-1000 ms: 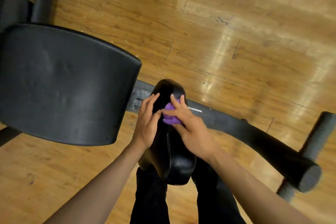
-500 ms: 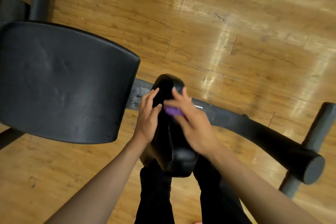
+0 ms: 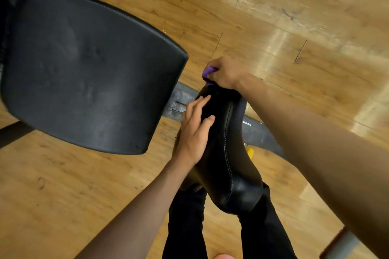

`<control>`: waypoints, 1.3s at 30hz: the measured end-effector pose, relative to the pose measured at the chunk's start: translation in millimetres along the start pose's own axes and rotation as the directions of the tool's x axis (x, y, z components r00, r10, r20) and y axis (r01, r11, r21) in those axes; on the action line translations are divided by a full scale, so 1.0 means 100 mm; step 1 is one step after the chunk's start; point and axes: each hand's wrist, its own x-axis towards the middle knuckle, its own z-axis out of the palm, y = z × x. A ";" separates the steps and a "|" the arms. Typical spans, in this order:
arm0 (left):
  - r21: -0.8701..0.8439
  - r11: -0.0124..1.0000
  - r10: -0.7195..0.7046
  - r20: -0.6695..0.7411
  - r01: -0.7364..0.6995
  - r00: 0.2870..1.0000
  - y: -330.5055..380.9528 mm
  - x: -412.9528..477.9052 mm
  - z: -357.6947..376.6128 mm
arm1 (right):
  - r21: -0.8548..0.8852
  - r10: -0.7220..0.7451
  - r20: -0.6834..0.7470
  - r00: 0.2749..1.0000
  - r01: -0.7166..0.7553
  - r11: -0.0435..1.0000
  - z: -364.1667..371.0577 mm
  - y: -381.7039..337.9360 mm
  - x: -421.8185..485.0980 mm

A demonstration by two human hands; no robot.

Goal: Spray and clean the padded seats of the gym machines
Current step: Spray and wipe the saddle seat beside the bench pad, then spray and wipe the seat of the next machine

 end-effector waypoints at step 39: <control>0.628 0.010 0.104 0.773 -0.778 0.625 0.80 -2.68 -0.09 | 0.936 0.889 -0.318 0.329 -0.041 0.350 1.84 0.53 -5.54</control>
